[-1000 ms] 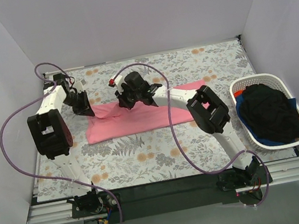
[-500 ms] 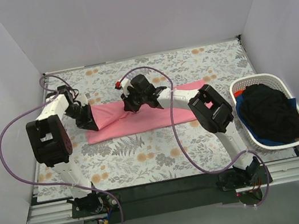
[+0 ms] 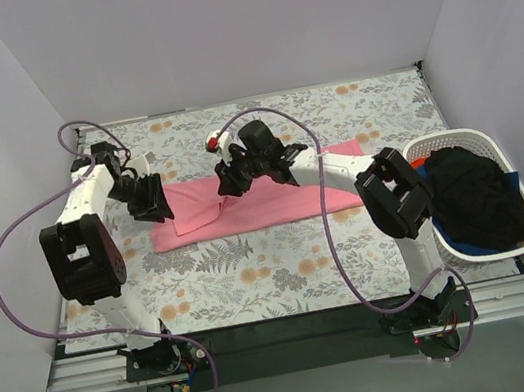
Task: Fold and stack the t-shirts
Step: Fold the tshirt
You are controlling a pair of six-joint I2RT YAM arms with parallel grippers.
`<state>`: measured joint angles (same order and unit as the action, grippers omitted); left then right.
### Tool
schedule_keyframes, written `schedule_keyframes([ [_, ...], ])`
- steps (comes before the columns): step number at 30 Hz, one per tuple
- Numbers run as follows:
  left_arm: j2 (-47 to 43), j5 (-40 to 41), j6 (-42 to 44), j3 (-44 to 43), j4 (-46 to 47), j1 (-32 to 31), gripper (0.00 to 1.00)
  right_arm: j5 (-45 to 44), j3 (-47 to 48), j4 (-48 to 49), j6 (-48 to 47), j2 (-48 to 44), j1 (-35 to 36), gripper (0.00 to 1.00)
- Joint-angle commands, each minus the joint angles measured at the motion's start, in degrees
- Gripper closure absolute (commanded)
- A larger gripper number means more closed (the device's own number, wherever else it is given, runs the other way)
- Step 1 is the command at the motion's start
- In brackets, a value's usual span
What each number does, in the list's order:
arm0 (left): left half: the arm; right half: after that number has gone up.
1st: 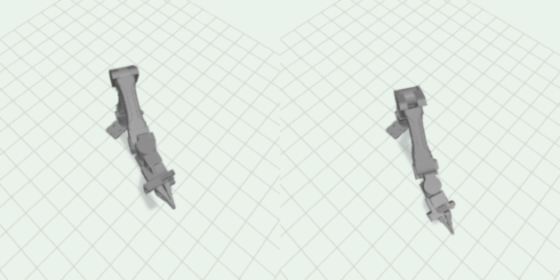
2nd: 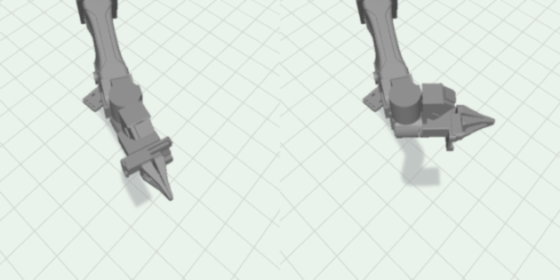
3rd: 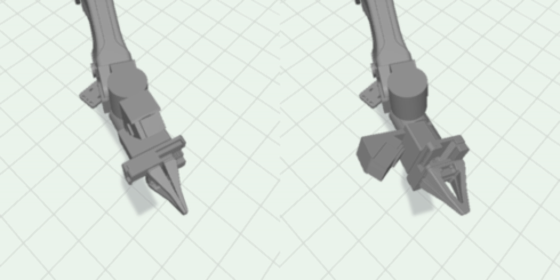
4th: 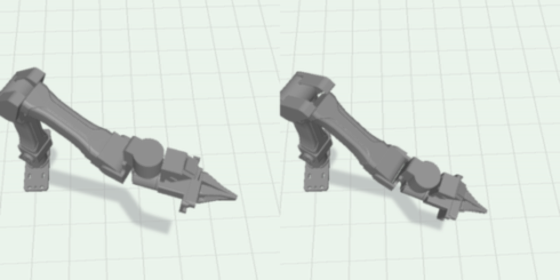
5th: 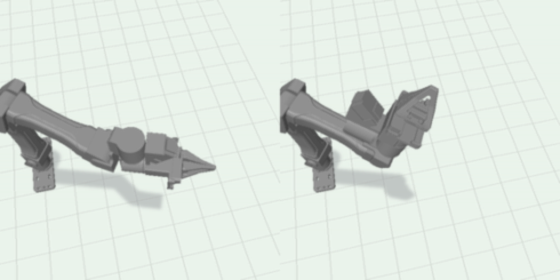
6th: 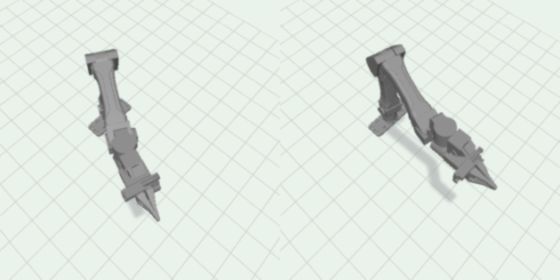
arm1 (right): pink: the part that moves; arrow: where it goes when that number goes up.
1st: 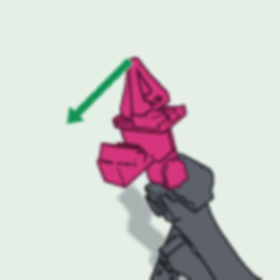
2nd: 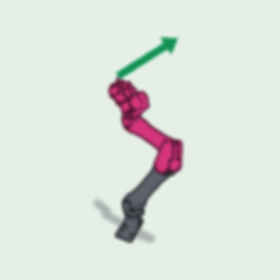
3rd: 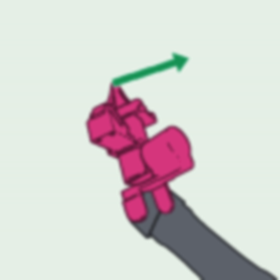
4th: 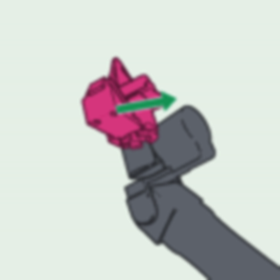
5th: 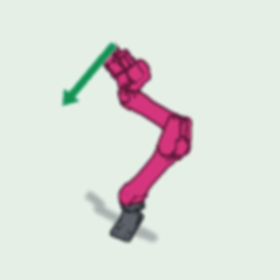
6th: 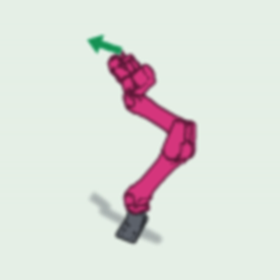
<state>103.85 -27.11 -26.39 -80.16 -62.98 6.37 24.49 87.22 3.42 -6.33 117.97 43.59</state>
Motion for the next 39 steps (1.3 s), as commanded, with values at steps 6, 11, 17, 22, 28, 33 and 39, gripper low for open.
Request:
schedule_keyframes([
  [6, 1.44, -3.39, -1.55, -6.23, 3.3, -1.97, 0.64, 1.71, 1.46, -11.58, -4.38, -5.03, -6.15, 0.68],
  [11, 4.42, -2.42, -4.63, -7.81, 7.94, -8.1, 0.67, -2.6, 4.44, -25.0, -7.12, -3.8, -10.45, 0.81],
  [17, 9.61, -0.57, -8.15, -9.4, 11.56, -15.06, 0.75, -8.39, 2.7, -31.8, -10.45, -4.5, -16.52, 0.84],
  [22, 12.77, 3.46, -8.85, -9.22, 14.11, -18.67, 0.75, -10.78, 4.35, -34.71, -13.0, -2.75, -21.79, 0.83],
  [28, 16.02, 8.47, -8.68, -9.41, 15.69, -21.75, 0.75, -11.05, 6.12, -37.08, -14.06, 0.15, -24.52, 0.84],
  [33, 15.42, 13.4, -7.54, -7.56, 14.82, -22.37, 0.74, -12.27, 6.47, -38.14, -15.55, 0.85, -25.22, 0.84],
  [39, 4.98, 14.28, -7.97, -6.59, 12.01, -21.93, 0.67, -16.05, 7.88, -39.63, -18.1, 3.4, -25.31, 0.84],
])
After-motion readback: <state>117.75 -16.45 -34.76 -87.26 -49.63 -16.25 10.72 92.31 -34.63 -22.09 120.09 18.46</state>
